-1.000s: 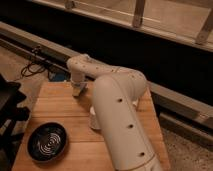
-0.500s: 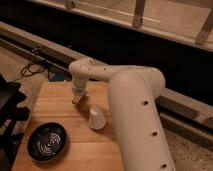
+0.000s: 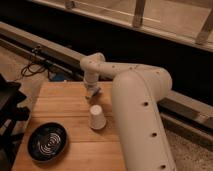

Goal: Wipe the white sponge on the table

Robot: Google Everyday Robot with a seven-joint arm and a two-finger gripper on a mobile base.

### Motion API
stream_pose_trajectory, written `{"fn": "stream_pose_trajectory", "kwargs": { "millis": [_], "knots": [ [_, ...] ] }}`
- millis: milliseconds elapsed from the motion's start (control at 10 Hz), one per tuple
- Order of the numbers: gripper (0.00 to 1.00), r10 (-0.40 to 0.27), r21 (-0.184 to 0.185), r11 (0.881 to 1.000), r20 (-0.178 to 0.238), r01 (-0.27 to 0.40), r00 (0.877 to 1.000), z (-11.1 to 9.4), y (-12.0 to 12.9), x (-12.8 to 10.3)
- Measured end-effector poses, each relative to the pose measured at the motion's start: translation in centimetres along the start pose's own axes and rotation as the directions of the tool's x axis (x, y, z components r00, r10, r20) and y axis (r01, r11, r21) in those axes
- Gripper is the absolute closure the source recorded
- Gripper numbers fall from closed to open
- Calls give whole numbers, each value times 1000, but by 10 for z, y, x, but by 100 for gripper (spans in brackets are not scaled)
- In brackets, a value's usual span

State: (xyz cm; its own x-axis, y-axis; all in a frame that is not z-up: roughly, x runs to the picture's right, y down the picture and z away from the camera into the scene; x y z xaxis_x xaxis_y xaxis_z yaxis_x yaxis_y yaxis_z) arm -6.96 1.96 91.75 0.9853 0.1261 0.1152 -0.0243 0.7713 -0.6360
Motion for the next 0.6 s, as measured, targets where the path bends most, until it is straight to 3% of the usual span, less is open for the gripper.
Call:
{"fn": "stream_pose_trajectory", "kwargs": {
  "millis": [300,600],
  "knots": [
    [100,49,4,999,25,-49,999,3,-39,29],
    [100,21,12,1000,80,-22,997,7,-46,20]
  ]
}}
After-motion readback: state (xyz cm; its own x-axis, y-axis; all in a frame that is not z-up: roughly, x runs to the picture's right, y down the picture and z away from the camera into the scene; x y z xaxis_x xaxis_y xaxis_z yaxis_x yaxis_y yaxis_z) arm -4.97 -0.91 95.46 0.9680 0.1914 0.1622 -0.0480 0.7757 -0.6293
